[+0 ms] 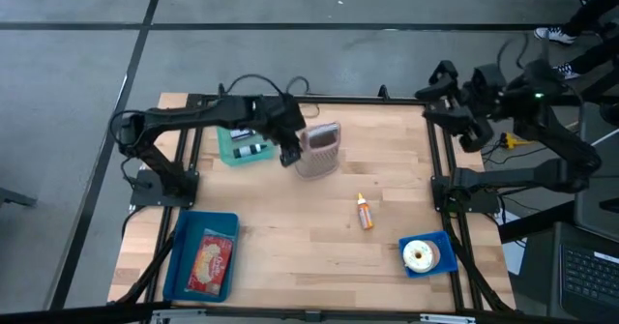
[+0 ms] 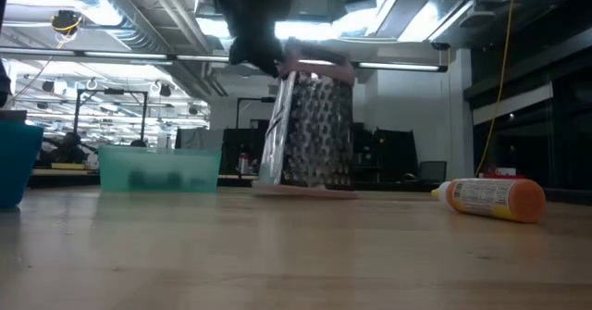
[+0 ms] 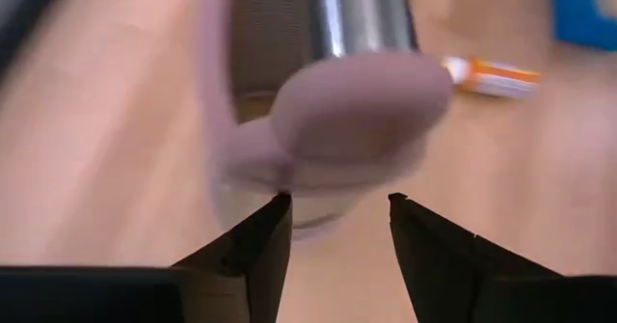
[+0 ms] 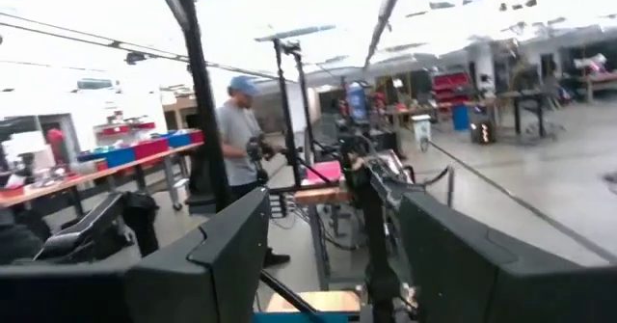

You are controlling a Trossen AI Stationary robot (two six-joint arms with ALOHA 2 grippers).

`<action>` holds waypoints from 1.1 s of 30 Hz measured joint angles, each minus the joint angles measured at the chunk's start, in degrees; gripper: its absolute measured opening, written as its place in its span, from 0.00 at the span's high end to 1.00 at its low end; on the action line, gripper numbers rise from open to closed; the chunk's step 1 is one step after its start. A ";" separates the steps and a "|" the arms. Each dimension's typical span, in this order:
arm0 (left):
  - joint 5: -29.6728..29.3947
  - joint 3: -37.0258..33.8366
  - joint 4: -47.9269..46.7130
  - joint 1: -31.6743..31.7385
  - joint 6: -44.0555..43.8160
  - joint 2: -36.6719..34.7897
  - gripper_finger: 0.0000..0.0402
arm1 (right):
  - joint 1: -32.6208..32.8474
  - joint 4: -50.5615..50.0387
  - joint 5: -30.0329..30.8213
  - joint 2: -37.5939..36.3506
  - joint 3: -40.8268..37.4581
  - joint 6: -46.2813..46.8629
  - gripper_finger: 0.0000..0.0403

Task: Pick & Place Food Item
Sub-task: Put the yellow food coloring into the green bin

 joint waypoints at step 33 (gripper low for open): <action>-18.20 0.11 12.05 -18.47 -35.11 1.29 0.55 | 0.00 -2.29 -8.06 -4.05 0.02 1.76 0.43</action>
